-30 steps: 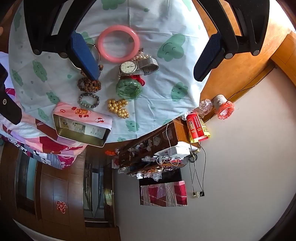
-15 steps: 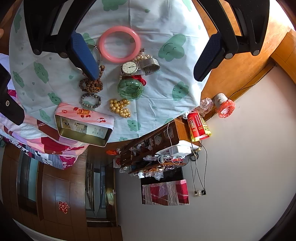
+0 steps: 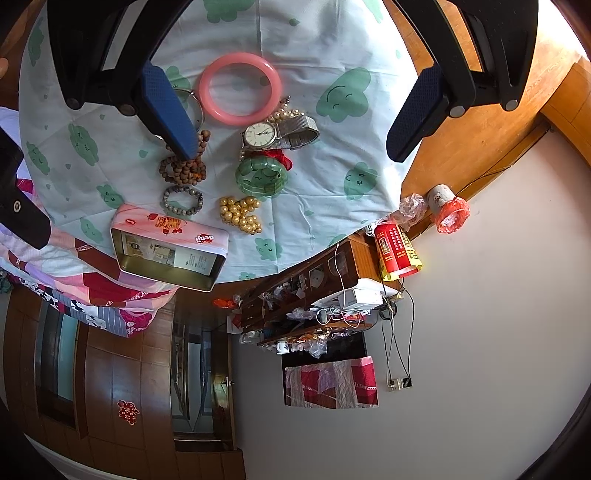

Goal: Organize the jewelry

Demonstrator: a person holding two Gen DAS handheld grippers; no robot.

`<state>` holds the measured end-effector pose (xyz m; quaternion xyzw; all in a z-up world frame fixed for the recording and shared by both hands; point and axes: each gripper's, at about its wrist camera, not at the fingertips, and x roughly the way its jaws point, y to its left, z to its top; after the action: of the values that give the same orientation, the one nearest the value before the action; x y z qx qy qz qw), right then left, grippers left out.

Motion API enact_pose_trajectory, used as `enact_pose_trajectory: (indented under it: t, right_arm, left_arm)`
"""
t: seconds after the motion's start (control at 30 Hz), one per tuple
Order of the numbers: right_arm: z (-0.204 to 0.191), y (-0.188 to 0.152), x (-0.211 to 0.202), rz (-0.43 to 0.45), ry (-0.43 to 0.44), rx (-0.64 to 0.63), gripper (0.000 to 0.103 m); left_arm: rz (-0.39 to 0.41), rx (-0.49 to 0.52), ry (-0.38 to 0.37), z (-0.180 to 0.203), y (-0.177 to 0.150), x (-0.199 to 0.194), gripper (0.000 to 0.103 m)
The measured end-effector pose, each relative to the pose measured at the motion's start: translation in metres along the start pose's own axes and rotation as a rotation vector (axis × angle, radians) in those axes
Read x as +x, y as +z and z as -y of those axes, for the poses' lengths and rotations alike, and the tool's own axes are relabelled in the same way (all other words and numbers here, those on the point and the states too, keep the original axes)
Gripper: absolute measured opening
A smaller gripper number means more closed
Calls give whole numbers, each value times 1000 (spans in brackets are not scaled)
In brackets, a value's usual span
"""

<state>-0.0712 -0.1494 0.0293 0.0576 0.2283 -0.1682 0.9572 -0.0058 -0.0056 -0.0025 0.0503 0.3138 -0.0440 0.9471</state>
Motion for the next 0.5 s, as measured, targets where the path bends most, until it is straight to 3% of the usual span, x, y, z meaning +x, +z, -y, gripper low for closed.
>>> enact_pose_trajectory:
  t: [0.5]
  right_arm:
    - [0, 1, 0, 1, -1, 0, 103]
  left_arm:
    - [13, -8, 0, -4, 4, -6, 102]
